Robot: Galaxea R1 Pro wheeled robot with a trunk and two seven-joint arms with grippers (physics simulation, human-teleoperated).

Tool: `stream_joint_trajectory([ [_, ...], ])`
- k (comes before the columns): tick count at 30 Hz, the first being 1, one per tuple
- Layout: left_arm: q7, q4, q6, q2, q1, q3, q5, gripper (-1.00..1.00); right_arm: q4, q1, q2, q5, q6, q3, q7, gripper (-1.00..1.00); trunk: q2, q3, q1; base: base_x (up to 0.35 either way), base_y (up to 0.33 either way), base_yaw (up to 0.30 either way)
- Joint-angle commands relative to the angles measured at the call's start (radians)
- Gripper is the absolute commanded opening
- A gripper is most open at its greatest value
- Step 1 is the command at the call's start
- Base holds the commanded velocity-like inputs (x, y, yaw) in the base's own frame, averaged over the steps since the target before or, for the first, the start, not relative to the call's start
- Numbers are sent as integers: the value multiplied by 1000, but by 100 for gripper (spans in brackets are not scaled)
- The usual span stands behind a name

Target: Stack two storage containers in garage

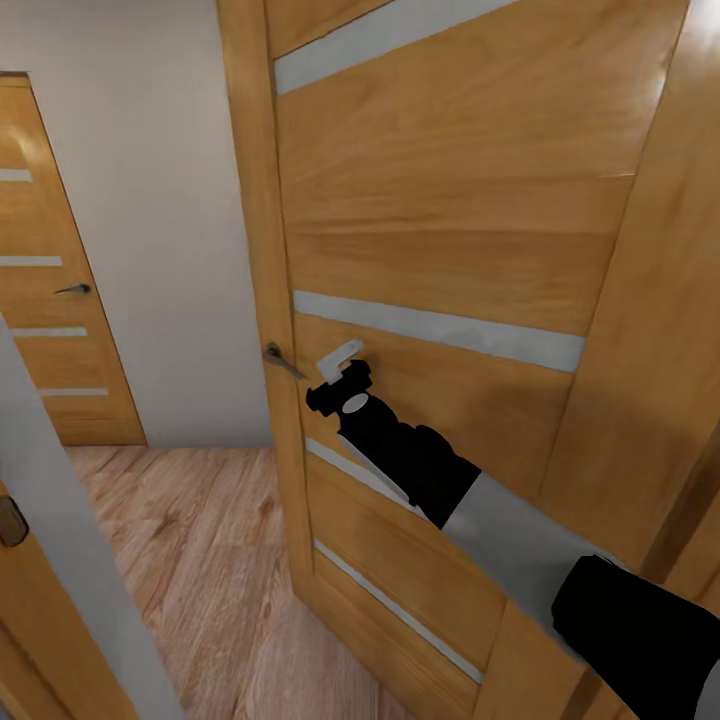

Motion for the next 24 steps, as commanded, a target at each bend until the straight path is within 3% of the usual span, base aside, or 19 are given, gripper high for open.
stream_joint_trajectory([
  [1,-1,0,-2,0,0,1,8,100,0,-2,0,3,6,2,-13,100,0,-1,1,291,0,0],
  [6,0,0,-3,0,0,1,8,100,0,-2,0,3,6,2,-13,100,0,-1,1,270,0,0],
  [18,1,0,-3,0,0,2,8,100,0,-2,0,2,6,2,-12,100,0,-1,1,53,0,0],
  [24,1,0,-2,0,0,2,8,100,1,-2,0,2,6,3,-12,100,0,-1,1,292,0,0],
])
